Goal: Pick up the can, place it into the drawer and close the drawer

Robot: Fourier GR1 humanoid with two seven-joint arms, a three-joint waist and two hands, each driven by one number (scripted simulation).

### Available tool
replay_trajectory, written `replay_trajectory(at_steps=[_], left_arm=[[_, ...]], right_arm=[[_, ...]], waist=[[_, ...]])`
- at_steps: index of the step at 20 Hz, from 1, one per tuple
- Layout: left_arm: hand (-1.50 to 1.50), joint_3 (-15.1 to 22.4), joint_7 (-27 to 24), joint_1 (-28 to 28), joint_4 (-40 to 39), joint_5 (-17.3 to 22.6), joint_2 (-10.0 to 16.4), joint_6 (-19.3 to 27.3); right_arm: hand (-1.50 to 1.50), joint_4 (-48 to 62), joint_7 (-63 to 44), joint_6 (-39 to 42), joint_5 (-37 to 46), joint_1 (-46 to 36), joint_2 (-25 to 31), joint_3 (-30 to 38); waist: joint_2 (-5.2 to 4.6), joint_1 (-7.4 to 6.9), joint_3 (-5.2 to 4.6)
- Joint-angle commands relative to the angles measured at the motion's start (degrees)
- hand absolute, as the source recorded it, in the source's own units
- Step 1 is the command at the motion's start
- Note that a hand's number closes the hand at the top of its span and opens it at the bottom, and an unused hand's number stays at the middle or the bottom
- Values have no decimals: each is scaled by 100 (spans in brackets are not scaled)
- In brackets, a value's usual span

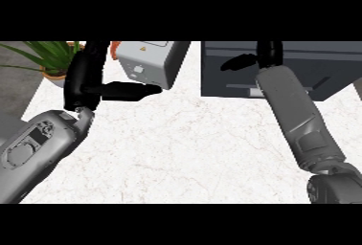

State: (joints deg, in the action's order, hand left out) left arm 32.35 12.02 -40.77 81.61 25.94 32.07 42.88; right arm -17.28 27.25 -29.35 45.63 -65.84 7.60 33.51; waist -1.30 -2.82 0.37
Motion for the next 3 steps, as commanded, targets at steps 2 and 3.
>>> replay_trajectory(at_steps=[2,3], left_arm=[[-150,-30,-70,387,266,-156,103,17],[-150,-125,-88,403,132,-125,-29,58]], right_arm=[[-150,-91,197,210,-695,-234,-177,494],[-150,-48,73,475,-732,-344,87,521]], waist=[[64,-10,-28],[57,40,-30]])
